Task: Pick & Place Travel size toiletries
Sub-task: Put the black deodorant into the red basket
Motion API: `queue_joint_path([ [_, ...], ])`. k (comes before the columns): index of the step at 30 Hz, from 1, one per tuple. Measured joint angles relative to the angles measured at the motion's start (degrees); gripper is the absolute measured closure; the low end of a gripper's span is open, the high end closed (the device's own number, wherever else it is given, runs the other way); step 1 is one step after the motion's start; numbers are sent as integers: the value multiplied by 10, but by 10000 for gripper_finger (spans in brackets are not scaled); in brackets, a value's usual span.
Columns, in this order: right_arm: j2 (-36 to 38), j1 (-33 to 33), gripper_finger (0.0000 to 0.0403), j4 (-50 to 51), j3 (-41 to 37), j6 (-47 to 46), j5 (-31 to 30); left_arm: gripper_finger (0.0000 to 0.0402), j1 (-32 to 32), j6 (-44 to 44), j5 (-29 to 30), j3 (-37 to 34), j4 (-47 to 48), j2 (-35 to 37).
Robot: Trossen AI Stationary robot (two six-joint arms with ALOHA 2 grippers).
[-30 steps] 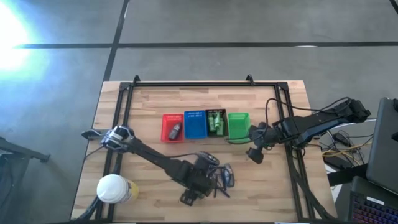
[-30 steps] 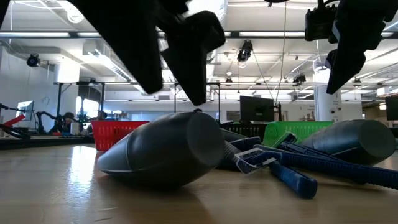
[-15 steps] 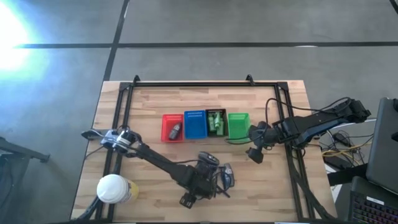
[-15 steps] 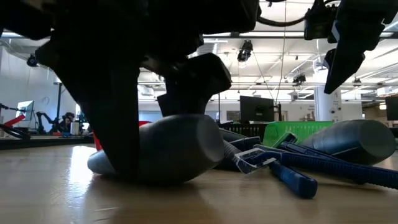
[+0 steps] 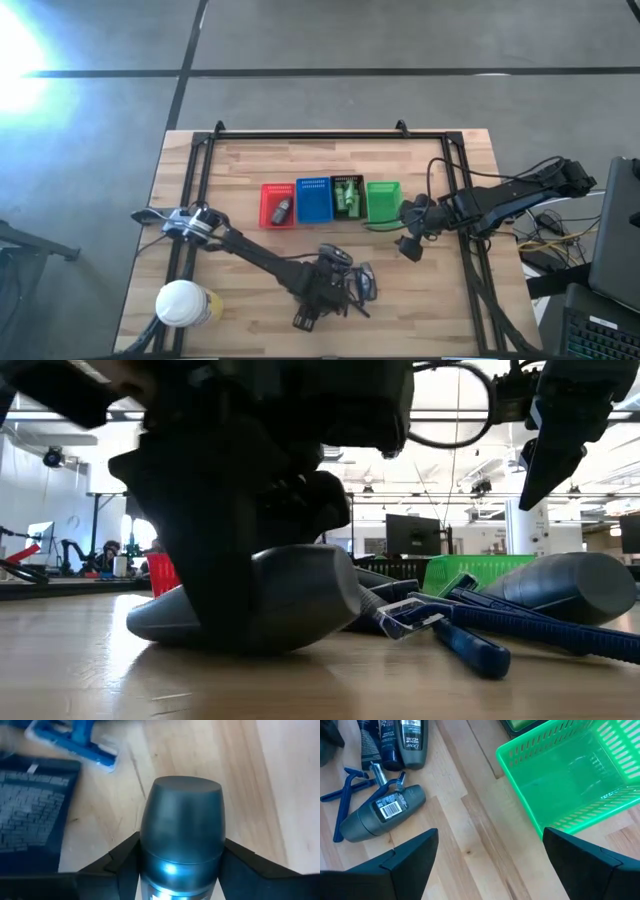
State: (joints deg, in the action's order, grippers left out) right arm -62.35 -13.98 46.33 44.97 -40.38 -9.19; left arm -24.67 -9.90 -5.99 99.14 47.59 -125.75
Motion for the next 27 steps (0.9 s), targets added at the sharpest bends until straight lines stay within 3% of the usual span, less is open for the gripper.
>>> queue_joint_path([
  [5, 3, 0, 45, 2, 4, -15, 0, 190, 0, -173, 28, -4, 41, 48],
  [12, 24, 1, 58, 3, 7, -41, -40, 190, 35, -604, 253, -46, 168, 216],
  [15, 28, 3, 59, 4, 7, -57, -47, 190, 80, -717, 331, -106, 185, 300],
  [18, 27, 4, 53, 4, 7, -67, -49, 190, 142, -727, 354, -188, 147, 370],
  [23, 26, 4, 43, 2, 7, -79, -58, 190, 253, -676, 278, -319, 69, 417],
  [27, 27, 4, 47, 1, 7, -88, -63, 190, 303, -656, 253, -378, 40, 424],
])
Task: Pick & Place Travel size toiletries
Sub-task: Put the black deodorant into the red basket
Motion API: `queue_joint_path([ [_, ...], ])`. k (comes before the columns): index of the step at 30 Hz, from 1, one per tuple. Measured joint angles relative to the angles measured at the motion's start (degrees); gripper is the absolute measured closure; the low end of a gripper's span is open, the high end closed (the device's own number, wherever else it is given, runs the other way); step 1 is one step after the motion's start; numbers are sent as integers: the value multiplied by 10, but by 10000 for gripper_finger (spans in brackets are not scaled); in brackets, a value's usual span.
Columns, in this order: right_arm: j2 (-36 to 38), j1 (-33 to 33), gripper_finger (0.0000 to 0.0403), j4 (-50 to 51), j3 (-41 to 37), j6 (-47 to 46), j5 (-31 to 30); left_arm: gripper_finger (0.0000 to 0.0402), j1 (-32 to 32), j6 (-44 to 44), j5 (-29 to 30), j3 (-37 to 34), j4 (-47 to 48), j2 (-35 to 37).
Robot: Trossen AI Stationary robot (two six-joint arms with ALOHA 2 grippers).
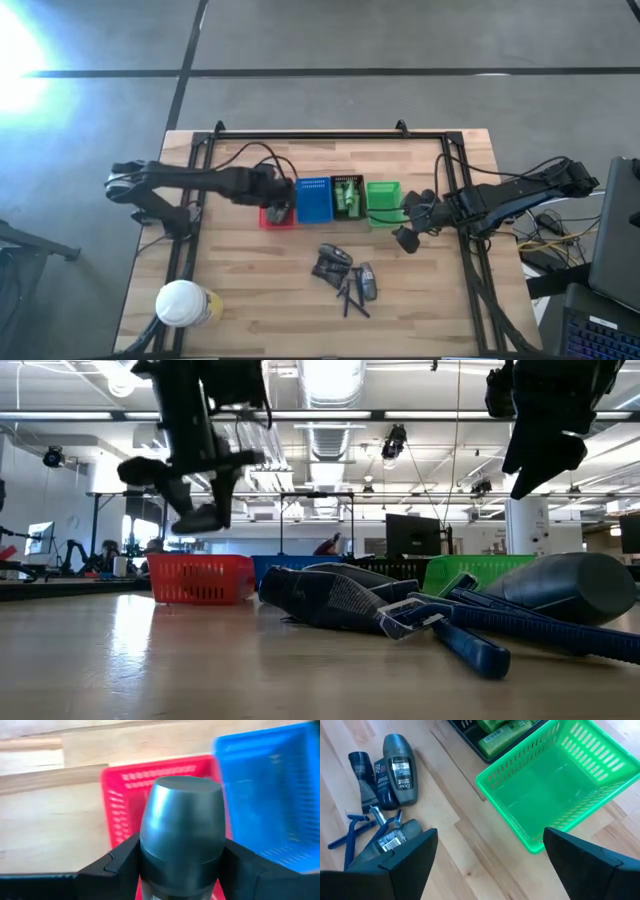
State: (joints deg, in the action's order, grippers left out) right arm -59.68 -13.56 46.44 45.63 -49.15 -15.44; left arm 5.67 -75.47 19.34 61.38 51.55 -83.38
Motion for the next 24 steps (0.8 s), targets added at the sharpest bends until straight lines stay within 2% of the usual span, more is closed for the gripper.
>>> queue_joint_path([
  [4, 0, 0, 55, 0, 0, 0, -2, 188, 14, 37, -2, -20, -53, -1],
  [11, 0, 0, 57, 0, 0, 0, -2, 100, 15, 45, -9, -26, -42, -18],
  [16, 0, 0, 45, 5, 0, 0, -2, 89, 6, 47, -19, -11, -40, -17],
  [20, 0, -1, 42, 32, 0, 3, 16, 95, -46, 110, 0, 45, -74, -7],
  [24, -8, -8, 48, 22, -2, 15, 97, 101, -137, 226, 5, 102, -138, -6],
])
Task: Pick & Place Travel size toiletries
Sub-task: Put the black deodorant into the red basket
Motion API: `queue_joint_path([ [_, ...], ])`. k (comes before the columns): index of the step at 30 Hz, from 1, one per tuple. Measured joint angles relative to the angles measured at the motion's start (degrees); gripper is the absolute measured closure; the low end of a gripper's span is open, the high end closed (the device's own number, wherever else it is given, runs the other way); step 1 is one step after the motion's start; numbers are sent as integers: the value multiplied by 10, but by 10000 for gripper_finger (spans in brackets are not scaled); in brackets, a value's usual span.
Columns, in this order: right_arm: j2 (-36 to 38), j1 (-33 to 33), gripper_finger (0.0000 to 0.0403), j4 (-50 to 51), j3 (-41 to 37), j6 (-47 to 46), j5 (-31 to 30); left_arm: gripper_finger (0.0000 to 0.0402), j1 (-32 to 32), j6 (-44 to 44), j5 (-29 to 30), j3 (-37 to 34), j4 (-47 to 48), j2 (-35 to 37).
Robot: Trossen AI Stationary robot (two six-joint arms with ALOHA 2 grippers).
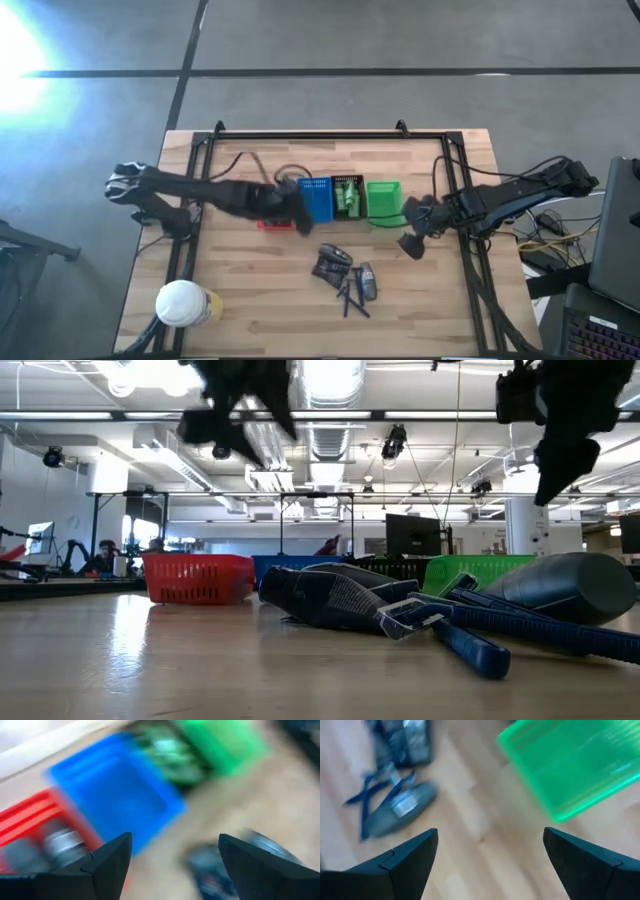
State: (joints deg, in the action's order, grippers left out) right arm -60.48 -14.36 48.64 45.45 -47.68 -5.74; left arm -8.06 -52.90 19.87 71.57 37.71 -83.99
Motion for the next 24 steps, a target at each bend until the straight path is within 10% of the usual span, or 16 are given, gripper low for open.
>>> queue_joint_path([
  [10, -99, -42, 52, -64, 16, -140, 55, 104, -222, -83, 148, 1, -15, -1],
  [15, -151, -45, 40, -49, 35, -192, 44, 104, -243, -98, 123, -39, -5, -1],
  [24, -150, -45, 43, 9, 69, -219, 33, 104, -103, 325, -41, -62, -87, -20],
])
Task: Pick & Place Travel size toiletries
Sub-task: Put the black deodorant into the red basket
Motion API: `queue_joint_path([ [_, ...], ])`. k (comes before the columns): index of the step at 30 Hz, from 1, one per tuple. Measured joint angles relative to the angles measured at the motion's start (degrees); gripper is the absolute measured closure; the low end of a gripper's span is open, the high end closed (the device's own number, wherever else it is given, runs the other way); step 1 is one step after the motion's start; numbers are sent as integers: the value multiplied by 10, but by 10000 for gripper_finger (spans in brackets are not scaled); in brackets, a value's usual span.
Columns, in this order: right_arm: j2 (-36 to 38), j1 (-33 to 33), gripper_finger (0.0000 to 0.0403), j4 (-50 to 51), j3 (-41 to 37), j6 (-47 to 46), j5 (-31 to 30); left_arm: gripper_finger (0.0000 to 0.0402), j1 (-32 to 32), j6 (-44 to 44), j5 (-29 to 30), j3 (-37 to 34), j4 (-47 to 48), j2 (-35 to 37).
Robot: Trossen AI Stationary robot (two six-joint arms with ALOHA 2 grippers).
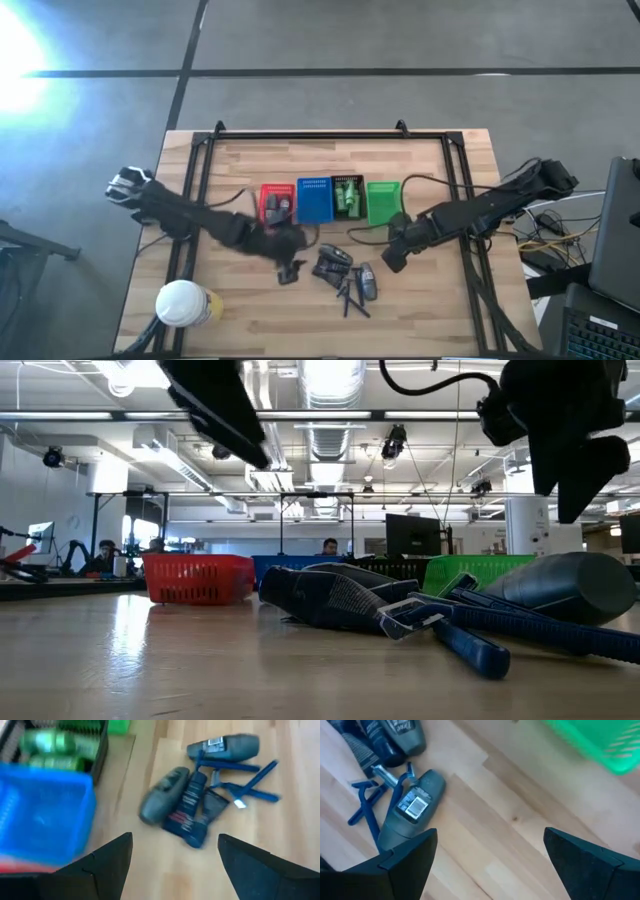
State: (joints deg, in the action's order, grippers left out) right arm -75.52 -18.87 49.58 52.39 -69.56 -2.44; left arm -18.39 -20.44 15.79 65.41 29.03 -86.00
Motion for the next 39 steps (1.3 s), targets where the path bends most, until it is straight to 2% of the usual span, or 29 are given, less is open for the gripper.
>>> queue_joint_path([
  [3, 16, 0, 39, 39, 10, -6, -14, 104, 50, 125, -46, 0, -53, -16],
  [9, 49, 3, 37, 105, 14, 33, -54, 103, 113, 218, -128, 1, -99, -66],
  [13, 68, 13, 36, 124, 9, 57, -89, 103, 118, 229, -169, 27, -102, -115],
  [18, 79, 54, 35, 124, 9, 107, -111, 103, 117, 268, -175, 93, -83, -199],
  [23, 90, 99, 35, 124, 8, 149, -111, 103, 124, 267, -175, 183, 29, -257],
  [26, 96, 119, 35, 122, 8, 157, -111, 103, 129, 280, -202, 220, 88, -287],
  [30, 99, 135, 35, 117, 8, 177, -119, 103, 137, 284, -241, 236, 106, -323],
  [39, 99, 147, 35, 115, 8, 188, -125, 103, 138, 276, -243, 249, 91, -339],
])
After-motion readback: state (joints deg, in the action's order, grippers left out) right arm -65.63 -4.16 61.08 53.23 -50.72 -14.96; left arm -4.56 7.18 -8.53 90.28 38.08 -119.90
